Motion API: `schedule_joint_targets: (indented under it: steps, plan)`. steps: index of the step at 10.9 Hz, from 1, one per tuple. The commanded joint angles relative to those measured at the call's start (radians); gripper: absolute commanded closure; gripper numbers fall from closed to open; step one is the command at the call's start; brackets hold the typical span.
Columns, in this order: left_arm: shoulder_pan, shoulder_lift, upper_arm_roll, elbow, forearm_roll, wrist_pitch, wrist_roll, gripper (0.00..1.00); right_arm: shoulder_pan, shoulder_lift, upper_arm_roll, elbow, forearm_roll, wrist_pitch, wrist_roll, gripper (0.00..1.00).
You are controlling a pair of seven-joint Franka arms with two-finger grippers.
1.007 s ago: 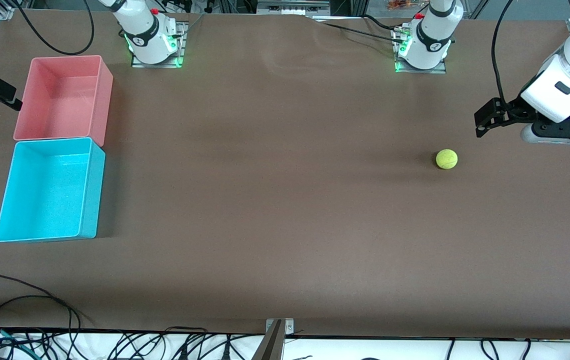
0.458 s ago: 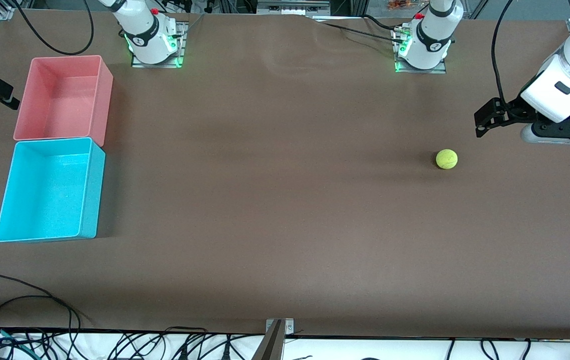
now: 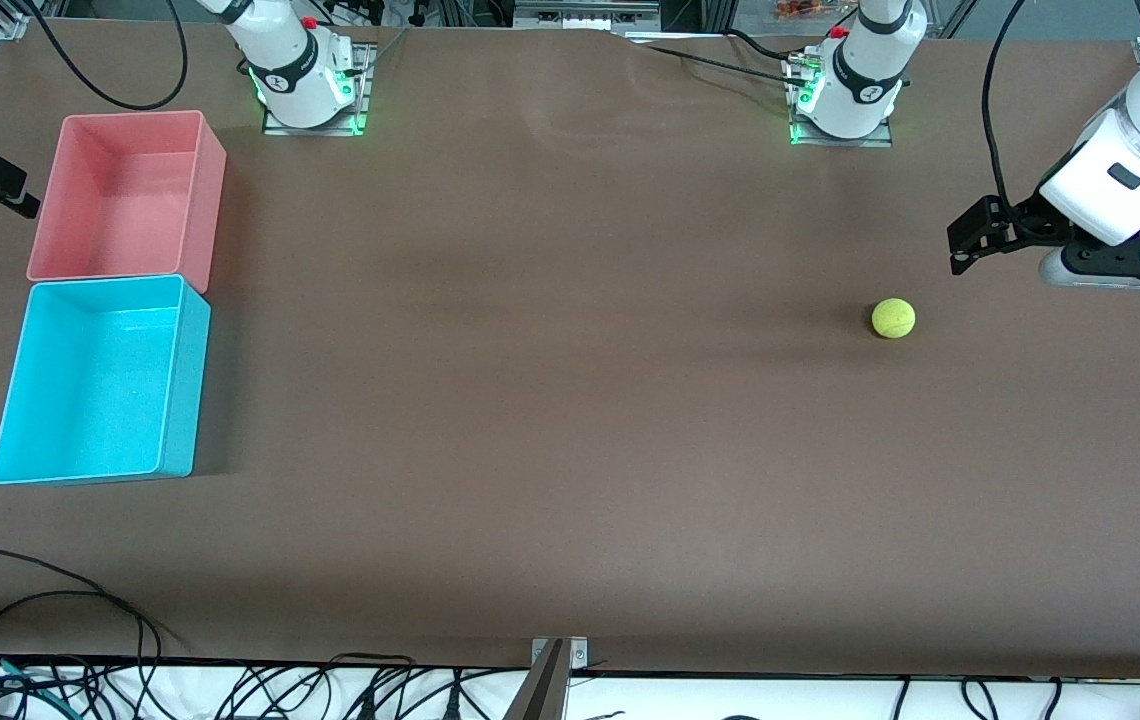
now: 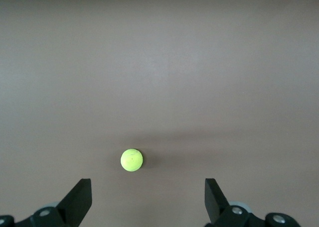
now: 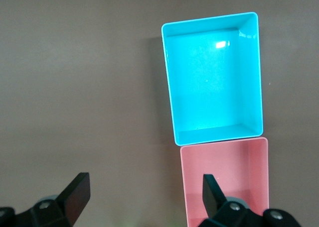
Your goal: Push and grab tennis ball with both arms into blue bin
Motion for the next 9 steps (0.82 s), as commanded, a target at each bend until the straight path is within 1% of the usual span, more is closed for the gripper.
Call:
schedule_joint_targets:
  steps: [1,3,4,9]
  plan:
    - [-0.003,0.006,0.005,0.014,-0.017,-0.014,0.02,0.0,0.0,0.0,0.004,0.029,0.015,-0.025,-0.012,0.0]
    - [-0.002,0.007,0.005,0.014,-0.015,-0.014,0.02,0.0,0.0,0.001,0.007,0.043,0.017,-0.036,-0.014,0.0]
    - [-0.002,0.007,0.005,0.014,-0.015,-0.014,0.02,0.0,0.0,0.0,0.02,0.045,0.014,-0.036,-0.012,0.0]
    - [-0.003,0.012,0.005,0.014,-0.015,-0.014,0.015,0.0,0.0,0.0,0.025,0.046,0.014,-0.036,-0.014,0.0]
